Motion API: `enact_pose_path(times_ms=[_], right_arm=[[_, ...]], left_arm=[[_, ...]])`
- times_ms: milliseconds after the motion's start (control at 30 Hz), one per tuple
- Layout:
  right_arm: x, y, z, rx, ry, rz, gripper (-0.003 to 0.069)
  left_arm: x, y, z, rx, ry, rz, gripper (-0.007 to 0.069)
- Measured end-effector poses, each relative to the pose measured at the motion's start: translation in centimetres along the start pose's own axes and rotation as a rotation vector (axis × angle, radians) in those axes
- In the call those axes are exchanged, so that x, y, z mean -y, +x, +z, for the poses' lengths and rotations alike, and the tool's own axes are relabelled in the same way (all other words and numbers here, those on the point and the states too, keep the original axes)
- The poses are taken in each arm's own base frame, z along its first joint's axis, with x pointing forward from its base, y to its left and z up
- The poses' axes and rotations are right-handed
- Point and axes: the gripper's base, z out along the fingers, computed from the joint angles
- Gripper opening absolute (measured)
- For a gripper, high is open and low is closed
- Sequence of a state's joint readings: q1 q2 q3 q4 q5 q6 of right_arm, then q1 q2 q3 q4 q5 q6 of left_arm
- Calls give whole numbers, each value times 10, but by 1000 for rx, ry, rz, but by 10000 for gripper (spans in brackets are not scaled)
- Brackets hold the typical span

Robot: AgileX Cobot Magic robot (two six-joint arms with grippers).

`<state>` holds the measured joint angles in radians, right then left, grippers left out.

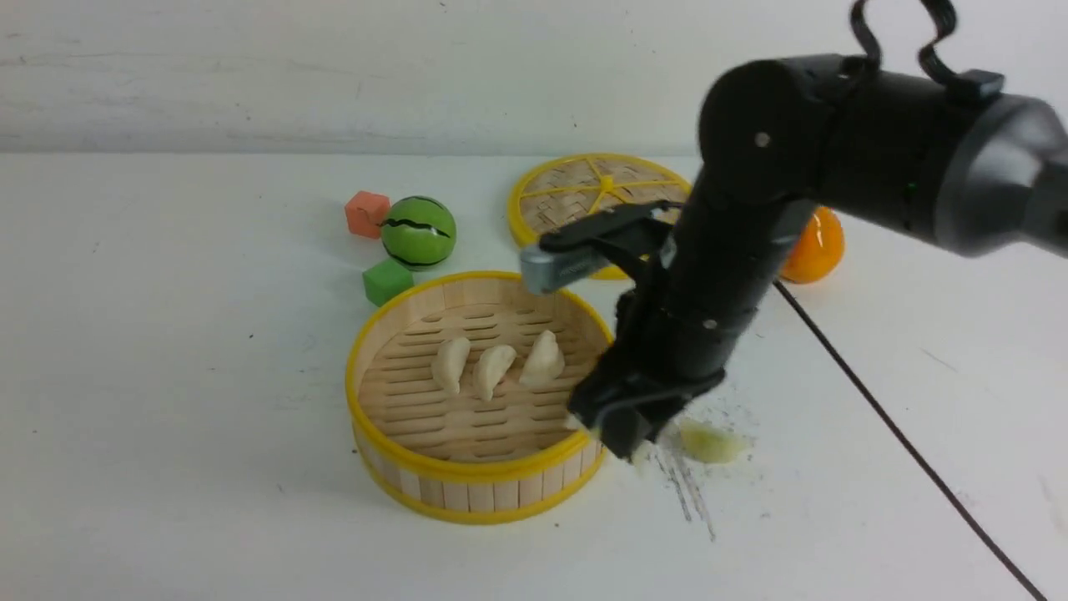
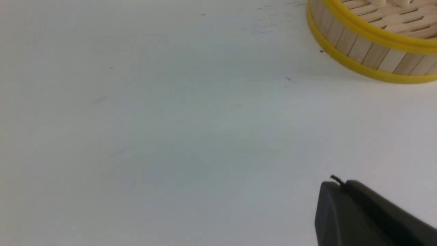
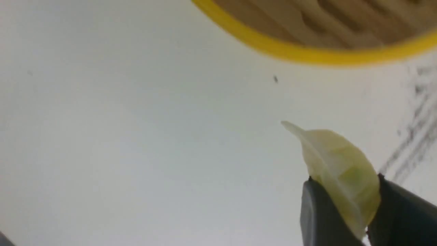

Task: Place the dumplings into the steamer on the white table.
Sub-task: 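Place the dumpling in the bamboo steamer basket with the right gripper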

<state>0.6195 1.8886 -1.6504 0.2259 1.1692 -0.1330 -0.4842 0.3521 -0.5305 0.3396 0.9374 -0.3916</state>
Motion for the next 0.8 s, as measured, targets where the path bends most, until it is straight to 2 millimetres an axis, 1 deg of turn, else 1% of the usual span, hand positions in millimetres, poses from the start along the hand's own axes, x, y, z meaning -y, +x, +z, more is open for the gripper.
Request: enact_pose_path(times_ms=[33, 100, 133, 167, 233, 333, 367, 467, 567, 633, 733, 767, 800], right_arm=[[-5, -7, 1, 28, 1, -3, 188], [-18, -33, 18, 114, -11, 21, 188], [-22, -40, 24, 131, -20, 38, 188], [-24, -49, 33, 161, -33, 75, 188], [-22, -59, 51, 174, -49, 134, 188], [-17, -70, 75, 169, -65, 237, 188], [-15, -72, 87, 154, -64, 270, 188], [-12, -72, 106, 123, -66, 341, 188], [-11, -74, 108, 125, -69, 382, 189], [-11, -74, 108, 127, -70, 393, 215], [-12, -74, 106, 129, -72, 408, 310], [-12, -74, 102, 132, -74, 406, 349], [-13, -74, 102, 132, -74, 405, 365]], left_arm=[[0, 0, 0, 1, 2, -1, -13], [1, -1, 0, 10, 10, -4, -12], [1, -1, 0, 12, 10, -4, -11], [1, -1, 0, 13, 11, -4, -11], [1, -1, 0, 12, 12, -5, -10], [2, -1, 0, 13, 19, -16, -7], [2, -2, 0, 17, 22, -20, -6], [2, -2, 0, 23, 27, -32, -3], [3, -2, 0, 25, 29, -34, -2], [3, -2, 0, 26, 33, -38, 0], [3, -2, 0, 24, 37, -41, 2], [3, -2, 0, 24, 37, -42, 4], [3, -2, 0, 24, 37, -42, 4]])
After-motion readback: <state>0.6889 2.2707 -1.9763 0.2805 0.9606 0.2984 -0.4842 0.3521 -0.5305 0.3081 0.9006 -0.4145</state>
